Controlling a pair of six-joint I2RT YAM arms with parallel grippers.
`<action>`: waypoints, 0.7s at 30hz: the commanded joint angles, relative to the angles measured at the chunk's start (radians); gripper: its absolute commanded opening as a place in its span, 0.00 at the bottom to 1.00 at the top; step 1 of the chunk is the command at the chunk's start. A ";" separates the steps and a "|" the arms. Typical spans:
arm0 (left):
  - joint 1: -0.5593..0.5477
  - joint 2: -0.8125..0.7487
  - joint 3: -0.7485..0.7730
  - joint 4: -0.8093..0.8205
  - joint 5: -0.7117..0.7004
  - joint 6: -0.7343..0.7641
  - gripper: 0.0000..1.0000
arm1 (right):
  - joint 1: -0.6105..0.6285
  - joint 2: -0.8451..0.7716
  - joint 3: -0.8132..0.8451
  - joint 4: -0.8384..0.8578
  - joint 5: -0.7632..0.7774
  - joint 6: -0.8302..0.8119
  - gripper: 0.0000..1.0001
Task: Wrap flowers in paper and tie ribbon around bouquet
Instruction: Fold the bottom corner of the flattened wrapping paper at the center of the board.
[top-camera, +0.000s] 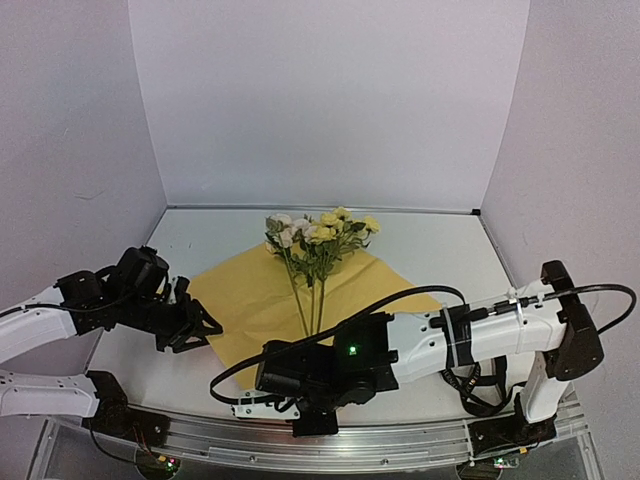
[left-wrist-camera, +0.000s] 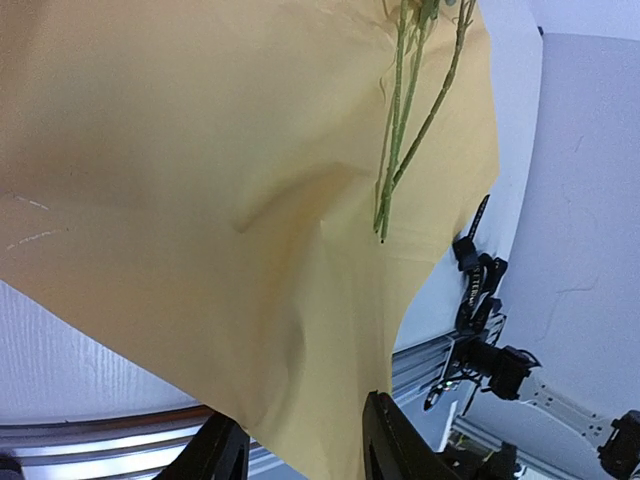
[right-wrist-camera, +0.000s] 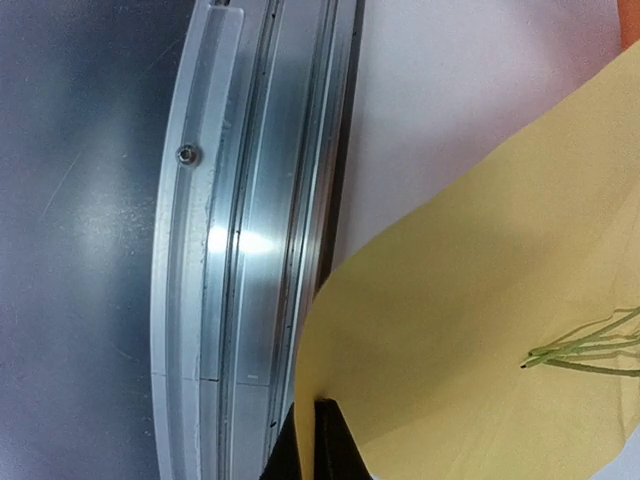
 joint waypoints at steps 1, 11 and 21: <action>0.005 -0.020 0.046 -0.148 -0.007 0.128 0.41 | -0.022 0.012 0.040 -0.100 -0.049 0.036 0.00; 0.005 -0.207 0.023 -0.334 -0.017 0.092 0.64 | -0.027 0.066 0.100 -0.138 -0.081 0.039 0.00; 0.160 0.272 0.087 0.227 0.281 0.395 0.38 | -0.042 0.069 0.118 -0.138 0.001 0.014 0.00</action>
